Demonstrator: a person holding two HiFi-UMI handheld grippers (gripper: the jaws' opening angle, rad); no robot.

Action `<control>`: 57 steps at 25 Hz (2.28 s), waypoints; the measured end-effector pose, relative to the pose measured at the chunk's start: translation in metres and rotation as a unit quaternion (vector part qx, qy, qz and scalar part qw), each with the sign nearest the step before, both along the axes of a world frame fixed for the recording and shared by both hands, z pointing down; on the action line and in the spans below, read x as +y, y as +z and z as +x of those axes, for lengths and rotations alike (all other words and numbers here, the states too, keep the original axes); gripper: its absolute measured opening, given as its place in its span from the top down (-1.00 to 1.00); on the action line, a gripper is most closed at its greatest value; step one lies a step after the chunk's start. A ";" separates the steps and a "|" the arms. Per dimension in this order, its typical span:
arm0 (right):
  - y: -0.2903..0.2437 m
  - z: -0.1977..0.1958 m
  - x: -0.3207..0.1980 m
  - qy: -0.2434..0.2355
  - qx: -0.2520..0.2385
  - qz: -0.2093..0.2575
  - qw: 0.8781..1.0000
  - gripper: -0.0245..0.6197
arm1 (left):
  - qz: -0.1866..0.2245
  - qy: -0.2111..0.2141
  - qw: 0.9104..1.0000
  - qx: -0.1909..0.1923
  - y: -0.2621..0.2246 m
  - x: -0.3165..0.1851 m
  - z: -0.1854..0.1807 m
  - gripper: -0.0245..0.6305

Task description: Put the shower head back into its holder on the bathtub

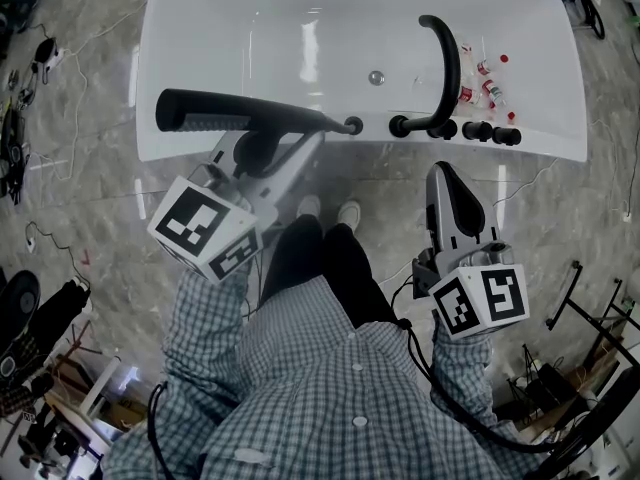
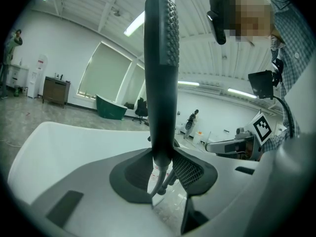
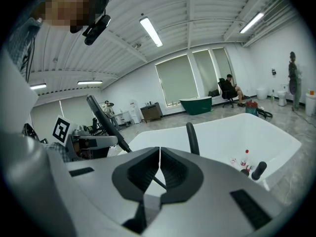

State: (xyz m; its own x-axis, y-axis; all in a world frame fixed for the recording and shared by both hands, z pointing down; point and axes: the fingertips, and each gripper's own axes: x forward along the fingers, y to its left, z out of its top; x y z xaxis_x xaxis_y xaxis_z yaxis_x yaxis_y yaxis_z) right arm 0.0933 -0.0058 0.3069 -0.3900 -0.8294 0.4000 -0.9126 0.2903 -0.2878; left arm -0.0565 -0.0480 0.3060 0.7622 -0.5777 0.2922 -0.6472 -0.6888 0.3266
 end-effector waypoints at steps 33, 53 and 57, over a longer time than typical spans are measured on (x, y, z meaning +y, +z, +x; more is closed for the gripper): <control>0.038 0.006 -0.014 -0.003 -0.002 -0.022 1.000 0.86 | -0.018 0.008 1.000 -0.010 0.053 -0.021 0.015 0.55; 0.066 0.019 -0.027 0.012 0.002 -0.039 0.999 0.86 | -0.036 0.022 0.999 -0.029 0.096 -0.030 0.028 0.55; 0.072 0.023 -0.027 0.016 0.004 -0.047 0.999 0.86 | -0.039 0.032 0.998 -0.041 0.107 -0.029 0.034 0.55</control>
State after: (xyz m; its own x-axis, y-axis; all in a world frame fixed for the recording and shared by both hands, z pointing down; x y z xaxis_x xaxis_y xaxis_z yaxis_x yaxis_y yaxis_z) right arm 0.1168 -0.0323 0.3791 -0.3607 -0.8001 0.4793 -0.9234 0.2342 -0.3041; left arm -0.0224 -0.0775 0.4125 0.7687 -0.5018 0.3966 -0.6292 -0.7045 0.3283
